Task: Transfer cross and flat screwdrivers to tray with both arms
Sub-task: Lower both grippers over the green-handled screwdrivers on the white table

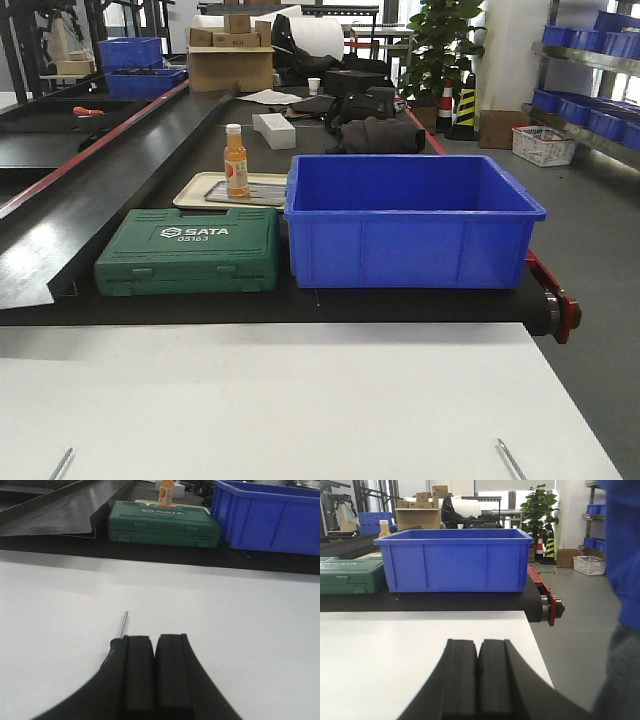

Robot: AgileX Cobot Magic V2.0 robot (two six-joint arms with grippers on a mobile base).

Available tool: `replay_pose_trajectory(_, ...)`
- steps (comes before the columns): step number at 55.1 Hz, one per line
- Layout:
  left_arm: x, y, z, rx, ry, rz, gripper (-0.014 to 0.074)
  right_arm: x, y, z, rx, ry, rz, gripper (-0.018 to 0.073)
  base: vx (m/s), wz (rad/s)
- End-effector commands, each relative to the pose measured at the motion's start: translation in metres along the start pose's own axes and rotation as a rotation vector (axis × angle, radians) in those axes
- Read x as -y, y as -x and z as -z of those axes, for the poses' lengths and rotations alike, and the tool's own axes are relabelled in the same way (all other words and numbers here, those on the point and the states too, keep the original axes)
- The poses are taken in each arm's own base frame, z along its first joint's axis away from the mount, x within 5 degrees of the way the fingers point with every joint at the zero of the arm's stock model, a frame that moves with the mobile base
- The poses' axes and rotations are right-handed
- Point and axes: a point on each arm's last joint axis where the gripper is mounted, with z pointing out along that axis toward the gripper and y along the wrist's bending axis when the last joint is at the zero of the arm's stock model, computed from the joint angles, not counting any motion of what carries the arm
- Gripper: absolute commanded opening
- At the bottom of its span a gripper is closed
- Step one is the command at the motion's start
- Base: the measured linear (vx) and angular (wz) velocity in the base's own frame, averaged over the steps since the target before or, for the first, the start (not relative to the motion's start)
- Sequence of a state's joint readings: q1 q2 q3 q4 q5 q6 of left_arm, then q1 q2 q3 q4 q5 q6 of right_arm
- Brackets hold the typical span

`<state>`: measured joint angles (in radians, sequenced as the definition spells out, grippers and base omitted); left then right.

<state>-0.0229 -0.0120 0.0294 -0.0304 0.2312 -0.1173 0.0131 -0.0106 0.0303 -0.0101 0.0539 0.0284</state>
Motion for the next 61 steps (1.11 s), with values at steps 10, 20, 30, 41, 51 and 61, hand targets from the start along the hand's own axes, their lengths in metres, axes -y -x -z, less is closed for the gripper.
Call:
replay_pose_trajectory(10, 0.002, 0.017, 0.004, 0.12, -0.014, 0.011, -0.0006, 0.0, 0.005, 0.0, 0.082, -0.003, 0.013, -0.0008, 0.0, 0.0)
replay_pose_trajectory(20, 0.002, 0.018, 0.004, 0.124, -0.014, 0.011, -0.0006, 0.0, 0.005, 0.0, 0.082, -0.003, 0.013, -0.0008, 0.0, 0.0)
replay_pose_trajectory(30, 0.003, 0.021, 0.004, 0.161, -0.019, 0.011, -0.0006, 0.0, 0.005, 0.0, 0.082, -0.003, 0.013, -0.0008, 0.0, 0.0)
replay_pose_trajectory(41, 0.005, 0.043, 0.011, 0.384, -0.046, 0.011, -0.0006, 0.0, 0.012, 0.001, 0.151, -0.001, 0.013, -0.0008, 0.0, 0.0)
replay_pose_trajectory(51, 0.01, 0.071, 0.024, 0.483, -0.062, 0.012, 0.0, -0.001, 0.044, 0.007, 0.269, 0.004, -0.01, -0.0008, 0.0, 0.0)
replay_pose_trajectory(61, 0.015, 0.109, 0.035, 0.502, -0.067, 0.011, 0.002, -0.001, 0.094, 0.004, 0.136, -0.005, 0.001, 0.0, 0.0, 0.0)
